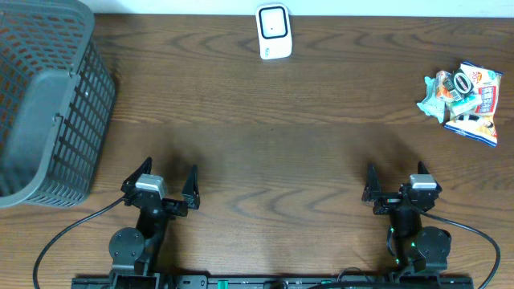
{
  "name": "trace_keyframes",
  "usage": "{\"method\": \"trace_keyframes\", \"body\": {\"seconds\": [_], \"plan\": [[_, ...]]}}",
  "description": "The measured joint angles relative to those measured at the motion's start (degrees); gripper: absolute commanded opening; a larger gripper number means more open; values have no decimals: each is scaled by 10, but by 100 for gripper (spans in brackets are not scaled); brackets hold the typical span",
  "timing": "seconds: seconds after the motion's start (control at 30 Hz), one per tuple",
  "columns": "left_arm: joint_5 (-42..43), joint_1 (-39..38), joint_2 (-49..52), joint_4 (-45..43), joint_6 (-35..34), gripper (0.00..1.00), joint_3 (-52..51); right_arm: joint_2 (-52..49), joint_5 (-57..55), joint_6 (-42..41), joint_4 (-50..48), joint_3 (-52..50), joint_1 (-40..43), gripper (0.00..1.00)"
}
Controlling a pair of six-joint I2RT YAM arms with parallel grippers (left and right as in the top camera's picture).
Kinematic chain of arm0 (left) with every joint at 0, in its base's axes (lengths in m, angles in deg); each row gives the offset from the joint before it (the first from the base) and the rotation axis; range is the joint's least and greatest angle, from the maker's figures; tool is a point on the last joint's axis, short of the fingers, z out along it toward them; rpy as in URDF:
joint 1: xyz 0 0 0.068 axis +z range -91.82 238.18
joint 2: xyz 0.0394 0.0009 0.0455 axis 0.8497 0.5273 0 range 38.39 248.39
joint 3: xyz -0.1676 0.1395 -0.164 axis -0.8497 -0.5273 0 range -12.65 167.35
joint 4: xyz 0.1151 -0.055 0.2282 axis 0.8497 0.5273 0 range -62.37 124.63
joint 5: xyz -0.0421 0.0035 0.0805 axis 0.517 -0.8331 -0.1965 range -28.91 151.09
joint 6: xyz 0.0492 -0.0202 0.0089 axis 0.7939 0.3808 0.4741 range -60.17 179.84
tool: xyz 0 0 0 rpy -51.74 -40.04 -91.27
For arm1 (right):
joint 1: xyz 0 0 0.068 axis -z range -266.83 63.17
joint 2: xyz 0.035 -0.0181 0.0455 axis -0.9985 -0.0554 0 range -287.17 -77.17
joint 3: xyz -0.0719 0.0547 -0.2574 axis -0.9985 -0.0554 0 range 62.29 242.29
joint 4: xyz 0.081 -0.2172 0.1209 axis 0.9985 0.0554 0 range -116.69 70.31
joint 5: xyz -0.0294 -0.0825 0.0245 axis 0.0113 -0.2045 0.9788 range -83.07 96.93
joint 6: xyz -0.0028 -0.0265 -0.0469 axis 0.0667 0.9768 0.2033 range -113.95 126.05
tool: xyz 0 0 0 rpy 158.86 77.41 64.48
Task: Scan the item barcode
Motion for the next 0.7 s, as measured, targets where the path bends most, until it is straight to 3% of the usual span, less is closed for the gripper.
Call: {"method": "trace_keyframes", "body": {"seconds": [0.7], "plan": [[-38, 4, 0, 43, 0, 98, 0, 0, 0, 0, 0, 0, 0, 99]]}}
